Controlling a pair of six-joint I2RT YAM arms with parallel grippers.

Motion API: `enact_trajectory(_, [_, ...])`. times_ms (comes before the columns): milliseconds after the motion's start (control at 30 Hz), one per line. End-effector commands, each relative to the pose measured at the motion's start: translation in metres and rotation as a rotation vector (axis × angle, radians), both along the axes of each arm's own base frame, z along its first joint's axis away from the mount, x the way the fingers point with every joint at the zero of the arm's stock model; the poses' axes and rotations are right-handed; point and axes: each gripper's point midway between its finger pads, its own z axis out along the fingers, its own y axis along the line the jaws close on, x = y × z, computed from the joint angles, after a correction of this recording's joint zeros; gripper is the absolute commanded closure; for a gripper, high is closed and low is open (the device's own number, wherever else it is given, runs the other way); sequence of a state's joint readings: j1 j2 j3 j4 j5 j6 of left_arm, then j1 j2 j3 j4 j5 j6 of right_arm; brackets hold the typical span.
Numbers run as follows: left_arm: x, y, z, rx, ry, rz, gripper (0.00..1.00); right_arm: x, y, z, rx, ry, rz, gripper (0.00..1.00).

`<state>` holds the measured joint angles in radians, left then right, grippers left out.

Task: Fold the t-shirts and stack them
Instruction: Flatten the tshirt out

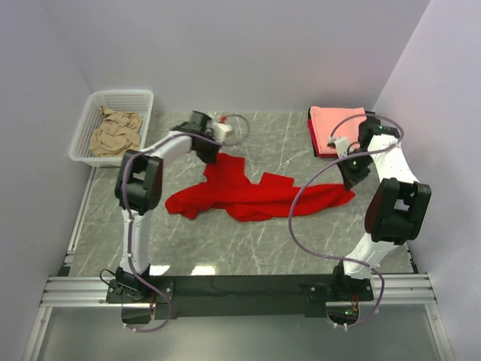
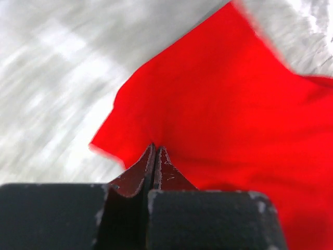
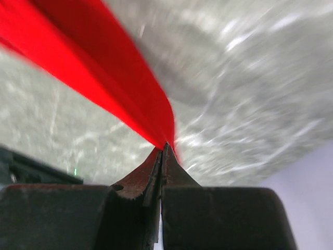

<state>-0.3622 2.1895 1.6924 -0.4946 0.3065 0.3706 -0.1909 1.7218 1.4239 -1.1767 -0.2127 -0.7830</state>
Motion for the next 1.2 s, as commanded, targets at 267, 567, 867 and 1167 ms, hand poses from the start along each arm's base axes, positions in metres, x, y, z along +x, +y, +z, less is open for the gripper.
enact_trajectory(267, [-0.006, 0.094, 0.256, -0.382, -0.329, 0.166, 1.0, 0.074, 0.014, 0.095, 0.052, -0.332, -0.035, 1.0])
enact_trajectory(567, [0.042, 0.128, 0.305, -0.434, -0.549, 0.318, 1.0, 0.164, 0.031, 0.159, -0.086, -0.677, -0.068, 1.0])
enact_trajectory(867, [0.133, 0.175, 0.492, -0.637, -1.161, 0.362, 0.99, 0.265, 0.027, 0.363, -0.089, -1.383, -0.334, 1.0])
enact_trajectory(1167, [0.047, 0.201, 0.622, -0.76, -1.62, 0.289, 0.99, 0.213, 0.029, 0.497, 0.139, -1.849, -0.457, 1.0])
